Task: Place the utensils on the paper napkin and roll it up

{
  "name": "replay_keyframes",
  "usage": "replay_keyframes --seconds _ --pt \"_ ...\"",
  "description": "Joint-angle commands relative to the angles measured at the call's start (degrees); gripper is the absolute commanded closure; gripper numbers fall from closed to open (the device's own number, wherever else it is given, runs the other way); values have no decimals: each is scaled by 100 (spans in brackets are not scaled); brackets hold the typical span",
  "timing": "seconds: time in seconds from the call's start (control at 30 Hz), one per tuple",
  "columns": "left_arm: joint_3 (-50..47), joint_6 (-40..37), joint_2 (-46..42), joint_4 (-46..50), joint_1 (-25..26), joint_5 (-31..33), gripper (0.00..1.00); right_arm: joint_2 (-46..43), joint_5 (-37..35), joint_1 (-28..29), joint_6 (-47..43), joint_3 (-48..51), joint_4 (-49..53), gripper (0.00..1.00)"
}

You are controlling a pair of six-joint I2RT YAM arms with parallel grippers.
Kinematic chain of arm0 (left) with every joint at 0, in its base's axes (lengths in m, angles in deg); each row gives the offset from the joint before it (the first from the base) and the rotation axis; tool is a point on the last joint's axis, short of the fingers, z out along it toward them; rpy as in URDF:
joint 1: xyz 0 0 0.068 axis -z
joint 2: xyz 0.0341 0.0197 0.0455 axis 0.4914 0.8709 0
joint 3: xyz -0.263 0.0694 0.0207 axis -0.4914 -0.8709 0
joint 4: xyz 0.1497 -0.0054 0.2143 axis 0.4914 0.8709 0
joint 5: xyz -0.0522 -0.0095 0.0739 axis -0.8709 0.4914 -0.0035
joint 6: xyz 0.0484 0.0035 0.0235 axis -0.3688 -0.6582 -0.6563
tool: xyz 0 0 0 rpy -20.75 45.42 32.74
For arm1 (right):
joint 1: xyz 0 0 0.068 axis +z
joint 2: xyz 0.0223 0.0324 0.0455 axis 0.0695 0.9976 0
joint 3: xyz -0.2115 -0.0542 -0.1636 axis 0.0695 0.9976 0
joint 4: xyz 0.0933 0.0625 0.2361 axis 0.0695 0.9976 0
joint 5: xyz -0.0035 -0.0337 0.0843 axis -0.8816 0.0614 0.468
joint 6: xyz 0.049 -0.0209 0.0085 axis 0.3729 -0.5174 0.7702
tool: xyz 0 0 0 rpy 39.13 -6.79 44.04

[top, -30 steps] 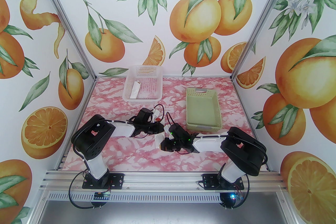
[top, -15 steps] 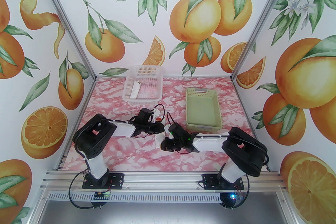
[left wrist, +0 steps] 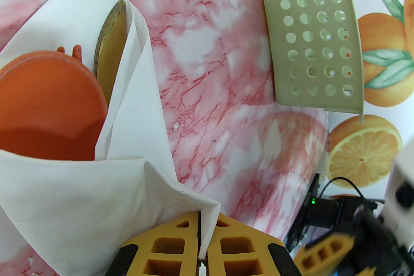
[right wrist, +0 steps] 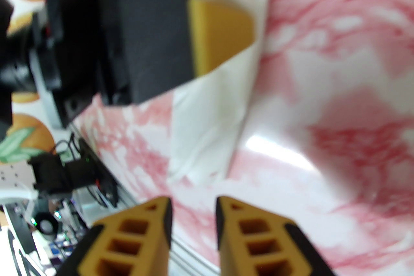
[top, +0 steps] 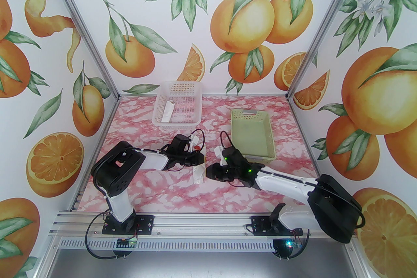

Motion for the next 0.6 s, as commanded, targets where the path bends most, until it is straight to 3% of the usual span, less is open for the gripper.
replay_keyframes --seconds 0.0,0.27,0.57 --pt "-108 -88 107 119 17 205 89 59 246 -42 286 82 -466 63" --pt "-105 -88 97 128 26 210 89 704 254 -39 724 73 -1367 54" --pt "-79 -83 91 136 20 196 89 1427 117 118 641 -281 -1402 50"
